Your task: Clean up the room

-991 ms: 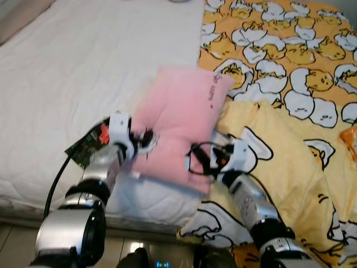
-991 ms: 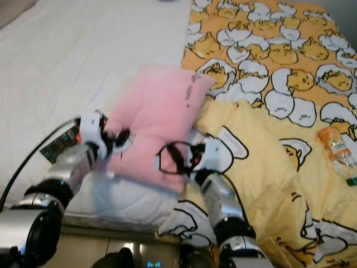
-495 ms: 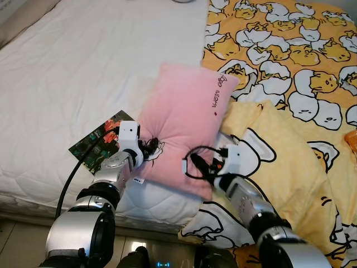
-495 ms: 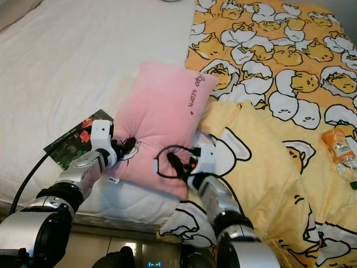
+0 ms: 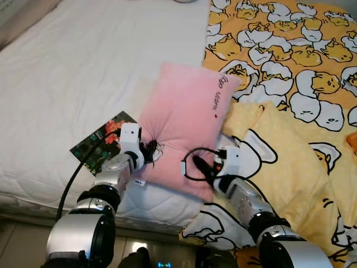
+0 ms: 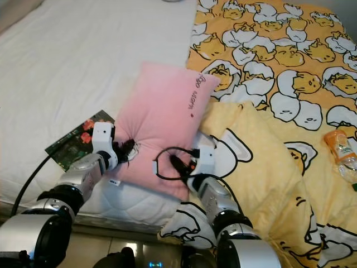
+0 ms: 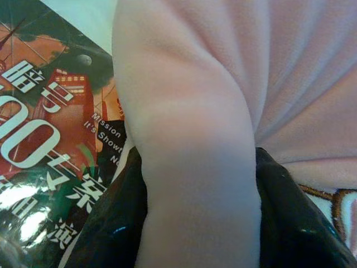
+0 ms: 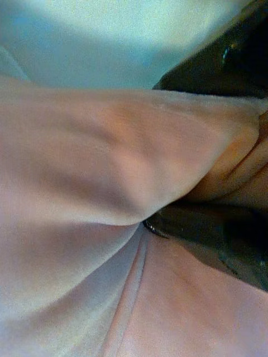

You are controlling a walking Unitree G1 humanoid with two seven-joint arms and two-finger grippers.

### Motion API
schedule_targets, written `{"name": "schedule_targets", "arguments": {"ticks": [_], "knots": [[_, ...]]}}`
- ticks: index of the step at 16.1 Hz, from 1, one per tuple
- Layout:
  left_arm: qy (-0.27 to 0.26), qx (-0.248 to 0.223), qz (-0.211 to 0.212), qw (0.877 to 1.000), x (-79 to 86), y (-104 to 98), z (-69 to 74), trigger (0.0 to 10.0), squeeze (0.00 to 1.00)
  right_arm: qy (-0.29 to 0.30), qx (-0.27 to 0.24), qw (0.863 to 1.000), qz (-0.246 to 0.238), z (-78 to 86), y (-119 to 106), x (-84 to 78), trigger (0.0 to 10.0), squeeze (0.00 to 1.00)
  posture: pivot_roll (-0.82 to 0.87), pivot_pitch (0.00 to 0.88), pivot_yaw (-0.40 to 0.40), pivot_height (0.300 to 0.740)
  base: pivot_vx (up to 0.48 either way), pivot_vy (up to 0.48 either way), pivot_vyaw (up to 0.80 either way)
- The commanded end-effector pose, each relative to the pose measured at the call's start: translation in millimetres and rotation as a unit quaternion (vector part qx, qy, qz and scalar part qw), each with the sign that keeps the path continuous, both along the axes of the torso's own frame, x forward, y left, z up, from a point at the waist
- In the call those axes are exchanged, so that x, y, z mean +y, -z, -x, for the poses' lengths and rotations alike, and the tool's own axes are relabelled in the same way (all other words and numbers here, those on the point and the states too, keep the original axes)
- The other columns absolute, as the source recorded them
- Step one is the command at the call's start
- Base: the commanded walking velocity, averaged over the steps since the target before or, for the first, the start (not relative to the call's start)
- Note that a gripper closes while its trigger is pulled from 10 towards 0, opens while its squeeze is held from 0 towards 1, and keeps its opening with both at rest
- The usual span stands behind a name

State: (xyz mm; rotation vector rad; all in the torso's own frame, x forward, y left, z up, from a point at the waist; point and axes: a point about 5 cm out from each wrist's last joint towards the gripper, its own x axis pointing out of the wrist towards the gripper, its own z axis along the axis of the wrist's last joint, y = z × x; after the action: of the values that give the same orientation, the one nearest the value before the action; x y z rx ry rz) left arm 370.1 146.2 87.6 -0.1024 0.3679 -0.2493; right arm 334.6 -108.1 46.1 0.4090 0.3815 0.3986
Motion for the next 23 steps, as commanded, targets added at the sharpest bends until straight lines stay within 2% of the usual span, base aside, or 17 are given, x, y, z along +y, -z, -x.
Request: {"name": "schedule_targets", "arguments": {"ticks": [1, 2, 3, 4, 6, 7, 8, 9, 10, 11, 12, 13, 14, 15, 17, 23], "knots": [[-0.009, 0.066, 0.007, 0.998, 0.6, 35, 20.9, 0.0, 0.00, 0.014, 0.043, 0.999, 0.026, 14.5, 22, -9.6, 0.0, 0.00, 0.14, 0.162, -0.042, 0.740, 0.000, 0.000, 0.00], [-0.011, 0.056, 0.016, 0.998, 0.2, 32, 19.1, 0.0, 0.00, 0.014, 0.041, 0.999, 0.026, 15.3, 22, -11.3, 0.0, 0.00, 0.14, 0.145, -0.041, 0.740, 0.000, 0.000, 0.00], [-0.012, 0.025, 0.037, 0.999, -2.2, 20, 12.4, 0.0, 0.00, 0.017, 0.024, 0.999, 0.034, 13.1, 19, -16.1, 0.0, 0.00, 0.15, 0.100, -0.037, 0.740, 0.000, 0.000, 0.00], [0.002, -0.027, 0.073, 0.997, -11.8, -3, 0.4, 0.0, 0.00, 0.028, -0.010, 0.999, 0.029, 3.2, 5, -26.4, 0.0, 0.00, 0.17, 0.042, -0.034, 0.740, 0.000, 0.000, 0.00], [0.020, -0.063, 0.075, 0.995, -19.3, -19, -6.6, 0.0, 0.00, 0.035, -0.044, 0.998, 0.030, -5.9, -10, -33.0, 0.0, 0.00, 0.18, 0.002, -0.030, 0.740, 0.000, 0.000, 0.00], [0.068, -0.154, 0.061, 0.984, -32.1, -62, -19.9, 0.0, 0.00, 0.051, -0.127, 0.990, 0.036, -27.4, -52, -44.0, 0.0, 0.00, 0.18, 0.000, -0.031, 0.740, 0.000, 0.000, 0.00], [0.106, -0.213, 0.058, 0.970, -40.1, -94, -24.8, 0.0, 0.00, 0.054, -0.183, 0.981, 0.028, -38.4, -83, -48.1, 0.0, 0.00, 0.18, 0.000, -0.029, 0.740, 0.000, 0.000, 0.00], [0.109, -0.233, 0.071, 0.964, -40.4, -110, -27.6, 0.0, 0.00, 0.060, -0.229, 0.971, 0.033, -44.5, -108, -52.3, 0.0, 0.00, 0.19, 0.000, -0.026, 0.740, 0.000, 0.000, 0.00], [0.110, -0.243, 0.072, 0.961, -39.3, -117, -28.1, 0.0, 0.00, 0.060, -0.266, 0.961, 0.035, -47.0, -128, -55.0, 0.0, 0.00, 0.18, 0.000, -0.021, 0.740, 0.000, 0.000, 0.00], [0.112, -0.254, 0.056, 0.959, -39.3, -119, -27.2, 0.0, 0.00, 0.070, -0.286, 0.955, 0.036, -47.3, -138, -58.4, 0.0, 0.00, 0.17, 0.000, -0.014, 0.740, 0.000, 0.000, 0.00], [0.106, -0.266, 0.043, 0.957, -39.1, -122, -26.8, 3.2, 0.00, 0.081, -0.282, 0.953, 0.068, -45.1, -134, -63.6, 0.0, 0.00, 0.18, 0.000, -0.009, 0.740, 0.000, 0.000, 0.00], [0.106, -0.260, 0.057, 0.958, -40.0, -122, -27.5, 10.0, 0.00, 0.089, -0.267, 0.956, 0.084, -41.9, -122, -65.3, 6.9, 0.00, 0.18, 0.000, -0.004, 0.740, 0.000, 0.000, 0.00], [0.109, -0.257, 0.050, 0.959, -40.9, -120, -26.9, 10.0, 0.00, 0.094, -0.250, 0.960, 0.082, -38.1, -112, -63.0, 10.0, 0.00, 0.17, 0.000, 0.007, 0.740, 0.000, 0.480, 0.00], [0.109, -0.253, 0.028, 0.961, -42.0, -116, -26.1, 10.0, 0.00, 0.097, -0.241, 0.962, 0.083, -32.3, -102, -57.5, 10.0, 0.00, 0.17, 0.000, 0.014, 0.740, 0.000, 0.480, 0.00], [0.090, -0.245, 0.022, 0.965, -38.8, -112, -27.7, 10.0, 0.00, 0.105, -0.241, 0.962, 0.076, -28.5, -99, -52.1, 10.0, 0.00, 0.16, 0.000, 0.026, 0.740, 0.000, 0.480, 0.00], [0.085, -0.231, 0.021, 0.969, -44.6, -99, -25.2, 10.0, 0.00, 0.108, -0.250, 0.959, 0.084, -26.8, -101, -53.6, 10.0, 0.00, 0.14, 0.000, 0.033, 0.740, 0.000, 0.480, 0.00]]}}
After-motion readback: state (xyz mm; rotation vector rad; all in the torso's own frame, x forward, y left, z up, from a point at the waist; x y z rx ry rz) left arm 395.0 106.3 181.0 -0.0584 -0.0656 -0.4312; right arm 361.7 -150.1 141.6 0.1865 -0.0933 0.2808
